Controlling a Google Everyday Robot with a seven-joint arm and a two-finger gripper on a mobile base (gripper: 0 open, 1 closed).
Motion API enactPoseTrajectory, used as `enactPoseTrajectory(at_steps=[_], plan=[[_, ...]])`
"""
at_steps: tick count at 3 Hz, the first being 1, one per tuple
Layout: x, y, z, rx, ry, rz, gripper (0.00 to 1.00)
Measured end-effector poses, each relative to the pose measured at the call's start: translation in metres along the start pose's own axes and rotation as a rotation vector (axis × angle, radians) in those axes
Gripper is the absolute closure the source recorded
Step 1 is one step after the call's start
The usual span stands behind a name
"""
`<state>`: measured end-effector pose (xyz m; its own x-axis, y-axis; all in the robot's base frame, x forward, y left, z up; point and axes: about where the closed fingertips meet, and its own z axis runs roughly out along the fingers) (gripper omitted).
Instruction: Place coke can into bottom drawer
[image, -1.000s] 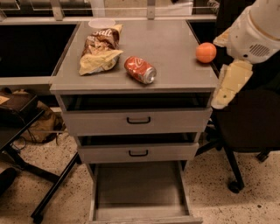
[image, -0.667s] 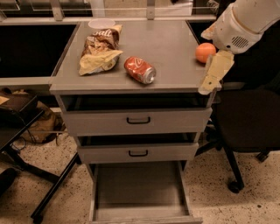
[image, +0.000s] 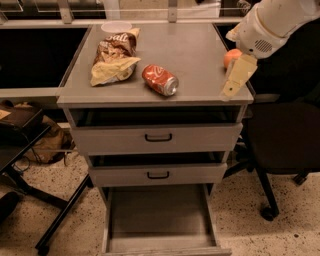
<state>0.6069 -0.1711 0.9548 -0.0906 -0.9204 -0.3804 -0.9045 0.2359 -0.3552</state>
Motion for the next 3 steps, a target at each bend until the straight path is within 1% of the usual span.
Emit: enactPoseTrajectory(at_steps=[1, 2, 3], plan=[[-0.037, -0.038, 0.069, 0.006, -0.035, 0.060, 0.00], [-0.037, -0.038, 0.069, 0.006, -0.035, 0.061, 0.00], [-0.052, -0.032, 0.088, -0.012, -0.018, 0.073, 0.00]])
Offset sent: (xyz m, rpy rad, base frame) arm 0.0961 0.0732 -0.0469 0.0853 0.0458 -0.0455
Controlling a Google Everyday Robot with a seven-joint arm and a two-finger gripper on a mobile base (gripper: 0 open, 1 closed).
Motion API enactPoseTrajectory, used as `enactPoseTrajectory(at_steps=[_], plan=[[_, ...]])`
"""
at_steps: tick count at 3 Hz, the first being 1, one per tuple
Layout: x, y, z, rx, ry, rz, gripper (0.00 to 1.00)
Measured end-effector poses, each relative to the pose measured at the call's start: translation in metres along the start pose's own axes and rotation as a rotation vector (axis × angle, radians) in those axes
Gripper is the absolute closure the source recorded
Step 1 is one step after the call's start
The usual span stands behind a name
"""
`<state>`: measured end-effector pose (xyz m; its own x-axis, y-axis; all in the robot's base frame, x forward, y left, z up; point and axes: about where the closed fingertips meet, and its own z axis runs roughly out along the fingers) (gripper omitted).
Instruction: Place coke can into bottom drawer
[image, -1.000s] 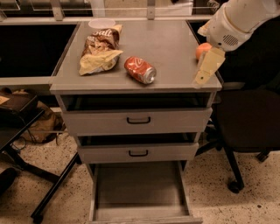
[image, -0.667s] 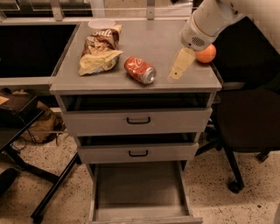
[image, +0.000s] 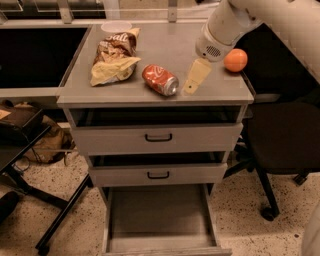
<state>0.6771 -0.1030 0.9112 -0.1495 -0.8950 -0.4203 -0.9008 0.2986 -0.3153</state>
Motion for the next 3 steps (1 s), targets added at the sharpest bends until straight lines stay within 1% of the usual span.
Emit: enactPoseTrajectory(at_steps=[1, 2, 3], plan=[[-0.022, 0.016, 0.021, -0.040, -0.033, 0.025, 0.00], [-0.049, 0.029, 0.032, -0.089, -0.076, 0.030, 0.00], [-0.049, 0.029, 0.032, -0.089, -0.076, 0.030, 0.00]])
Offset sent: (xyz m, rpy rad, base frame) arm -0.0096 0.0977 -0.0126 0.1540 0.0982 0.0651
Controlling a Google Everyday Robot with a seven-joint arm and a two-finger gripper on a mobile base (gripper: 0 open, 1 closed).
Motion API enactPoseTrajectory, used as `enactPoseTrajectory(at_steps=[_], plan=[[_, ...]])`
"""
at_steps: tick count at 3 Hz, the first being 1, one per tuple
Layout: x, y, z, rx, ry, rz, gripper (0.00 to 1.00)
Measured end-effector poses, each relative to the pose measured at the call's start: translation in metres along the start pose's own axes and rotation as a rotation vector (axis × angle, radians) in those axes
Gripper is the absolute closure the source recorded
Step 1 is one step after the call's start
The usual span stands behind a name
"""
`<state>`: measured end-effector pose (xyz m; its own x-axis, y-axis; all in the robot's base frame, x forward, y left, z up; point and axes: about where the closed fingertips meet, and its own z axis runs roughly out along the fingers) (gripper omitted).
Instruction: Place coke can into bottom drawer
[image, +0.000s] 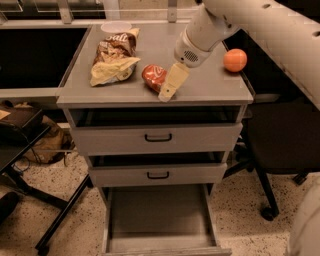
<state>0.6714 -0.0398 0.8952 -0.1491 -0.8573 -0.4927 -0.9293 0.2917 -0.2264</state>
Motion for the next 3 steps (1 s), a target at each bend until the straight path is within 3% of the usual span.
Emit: enactPoseTrajectory(at_steps=[3], plan=[[-0.021, -0.018, 0.027, -0.001, 0.076, 0.030, 0.00]])
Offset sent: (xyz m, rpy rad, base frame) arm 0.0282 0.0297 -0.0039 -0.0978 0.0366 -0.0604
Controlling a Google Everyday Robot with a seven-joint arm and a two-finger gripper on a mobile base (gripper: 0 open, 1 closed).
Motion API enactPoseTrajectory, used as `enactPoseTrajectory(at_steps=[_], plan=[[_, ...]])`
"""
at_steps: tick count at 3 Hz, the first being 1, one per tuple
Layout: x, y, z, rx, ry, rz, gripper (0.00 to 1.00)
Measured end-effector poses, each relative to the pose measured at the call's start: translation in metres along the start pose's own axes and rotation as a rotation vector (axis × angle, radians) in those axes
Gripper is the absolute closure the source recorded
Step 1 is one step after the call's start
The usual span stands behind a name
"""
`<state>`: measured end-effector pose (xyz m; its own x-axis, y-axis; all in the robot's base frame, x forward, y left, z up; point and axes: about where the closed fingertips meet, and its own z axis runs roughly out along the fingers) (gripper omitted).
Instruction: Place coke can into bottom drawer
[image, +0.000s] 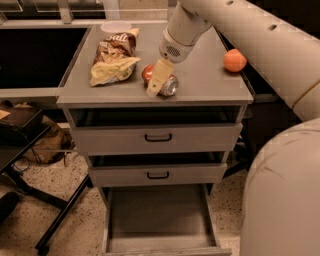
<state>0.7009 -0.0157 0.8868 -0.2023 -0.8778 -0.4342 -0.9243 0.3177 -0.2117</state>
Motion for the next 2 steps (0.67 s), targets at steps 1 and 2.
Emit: enactPoseTrajectory(at_steps=[1, 2], plan=[[0.004, -0.011, 0.020, -0.024, -0.013, 0.030, 0.00], [0.011, -0.017, 0.040, -0.053, -0.021, 0.066, 0.00]])
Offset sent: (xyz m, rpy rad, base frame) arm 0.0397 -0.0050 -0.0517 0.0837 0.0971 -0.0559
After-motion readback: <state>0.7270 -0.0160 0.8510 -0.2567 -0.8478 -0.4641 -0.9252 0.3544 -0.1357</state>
